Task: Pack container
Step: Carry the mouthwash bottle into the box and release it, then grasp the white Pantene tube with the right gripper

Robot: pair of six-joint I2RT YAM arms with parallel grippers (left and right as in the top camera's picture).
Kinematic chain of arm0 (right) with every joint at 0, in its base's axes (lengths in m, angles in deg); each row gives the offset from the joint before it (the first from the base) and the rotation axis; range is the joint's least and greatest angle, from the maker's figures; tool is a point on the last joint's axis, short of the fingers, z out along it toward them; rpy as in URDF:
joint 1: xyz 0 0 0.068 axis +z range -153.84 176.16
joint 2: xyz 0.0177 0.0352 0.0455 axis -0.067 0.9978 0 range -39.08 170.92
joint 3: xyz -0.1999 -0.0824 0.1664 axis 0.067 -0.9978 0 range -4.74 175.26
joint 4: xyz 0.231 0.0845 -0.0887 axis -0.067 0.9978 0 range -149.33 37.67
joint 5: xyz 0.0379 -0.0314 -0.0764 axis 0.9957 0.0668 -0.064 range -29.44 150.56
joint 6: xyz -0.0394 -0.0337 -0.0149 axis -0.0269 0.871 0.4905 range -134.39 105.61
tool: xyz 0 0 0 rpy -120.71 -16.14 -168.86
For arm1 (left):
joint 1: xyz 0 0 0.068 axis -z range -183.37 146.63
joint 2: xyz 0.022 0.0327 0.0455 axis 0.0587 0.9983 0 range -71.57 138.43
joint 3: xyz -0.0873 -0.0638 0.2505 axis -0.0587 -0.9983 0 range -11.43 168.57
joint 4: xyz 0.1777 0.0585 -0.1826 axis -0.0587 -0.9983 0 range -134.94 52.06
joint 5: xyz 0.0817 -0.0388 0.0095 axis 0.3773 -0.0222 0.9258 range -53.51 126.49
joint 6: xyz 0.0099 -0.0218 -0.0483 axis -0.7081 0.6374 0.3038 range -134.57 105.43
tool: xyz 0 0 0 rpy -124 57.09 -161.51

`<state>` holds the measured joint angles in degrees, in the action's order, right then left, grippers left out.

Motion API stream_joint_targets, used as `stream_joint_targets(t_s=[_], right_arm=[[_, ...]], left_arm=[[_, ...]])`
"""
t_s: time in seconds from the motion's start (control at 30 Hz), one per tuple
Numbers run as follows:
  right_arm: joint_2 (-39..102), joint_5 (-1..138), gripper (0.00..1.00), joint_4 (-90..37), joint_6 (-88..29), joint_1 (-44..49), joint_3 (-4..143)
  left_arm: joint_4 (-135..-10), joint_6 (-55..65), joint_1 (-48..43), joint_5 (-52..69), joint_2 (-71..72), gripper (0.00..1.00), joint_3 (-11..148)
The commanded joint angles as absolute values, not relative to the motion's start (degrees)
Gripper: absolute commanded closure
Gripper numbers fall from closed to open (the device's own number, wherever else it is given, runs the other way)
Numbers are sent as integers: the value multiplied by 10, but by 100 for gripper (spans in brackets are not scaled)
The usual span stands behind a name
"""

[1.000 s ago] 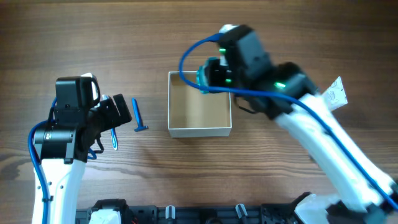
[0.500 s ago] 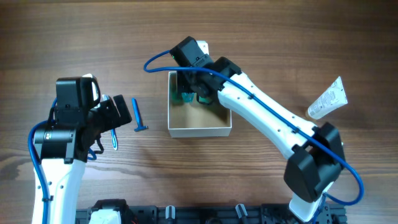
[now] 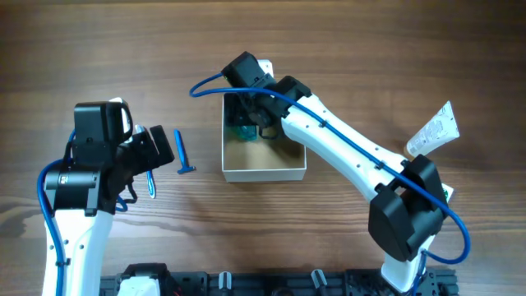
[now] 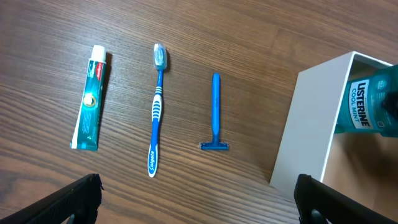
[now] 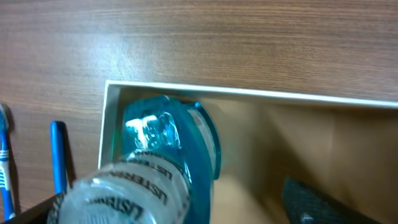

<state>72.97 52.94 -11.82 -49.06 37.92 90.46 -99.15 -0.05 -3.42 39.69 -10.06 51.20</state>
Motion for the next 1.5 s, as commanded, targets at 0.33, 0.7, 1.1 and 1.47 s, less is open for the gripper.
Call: stream_joint_targets(t_s=[0.33,0.7,1.1,1.47], right_arm=[[409,390,0,85,-504,194,918],[380,527,0,113,-234,-152,812],[448,531,14,-28,-221,-157,664],[457,532,95,-31,-221,-157,664]], left_arm=[[-993,9,-32,411,-99,0,524],[-994,9,-32,411,-99,0,524],[-1004,9,-32,411,-99,0,524],[-1008,9,-32,411,-99,0,524]])
